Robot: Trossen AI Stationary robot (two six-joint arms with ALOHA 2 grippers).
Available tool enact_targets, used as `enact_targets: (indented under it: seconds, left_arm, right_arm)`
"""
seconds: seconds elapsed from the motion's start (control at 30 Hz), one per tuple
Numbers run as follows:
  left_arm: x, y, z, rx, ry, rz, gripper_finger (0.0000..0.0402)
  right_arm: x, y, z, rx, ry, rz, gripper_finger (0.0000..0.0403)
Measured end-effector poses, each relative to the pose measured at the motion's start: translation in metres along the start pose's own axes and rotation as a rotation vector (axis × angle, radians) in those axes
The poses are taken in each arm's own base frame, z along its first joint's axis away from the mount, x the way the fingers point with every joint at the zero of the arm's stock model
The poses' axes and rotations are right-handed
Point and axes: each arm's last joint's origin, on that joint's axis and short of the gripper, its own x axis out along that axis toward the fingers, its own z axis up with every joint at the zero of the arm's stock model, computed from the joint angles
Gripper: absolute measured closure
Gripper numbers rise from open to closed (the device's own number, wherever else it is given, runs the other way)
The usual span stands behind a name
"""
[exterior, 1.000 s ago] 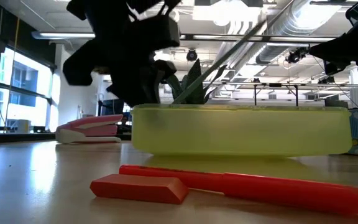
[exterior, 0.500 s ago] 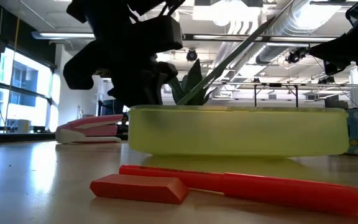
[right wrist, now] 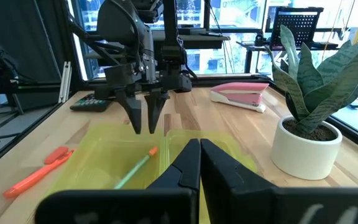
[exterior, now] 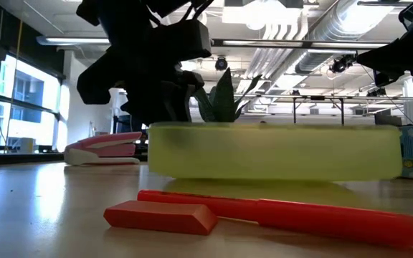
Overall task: Pack school essentials
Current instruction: Put the yellow pencil into the supply box
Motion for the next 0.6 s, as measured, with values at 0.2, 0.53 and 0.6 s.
enact_targets:
  seconds: [0.2,0.53,0.6]
  left_arm:
    - [-0.005,0.001,0.001,0.026,-0.009,0.012,0.0266]
    - [-0.064,0.008,0.015,0.041,0.083,0.001,0.0275]
    - [-0.079,0.009,0.014,0.025,0.064,-0.003,0.0275]
  right_arm:
    - [0.0,0.0,0.0,0.0,0.0,0.0,0.0403]
    - [0.0,0.0,0.0,-0.001,0.002,0.0,0.0403]
    - [0.0,0.0,0.0,-0.002,0.002,-0.001,0.0403]
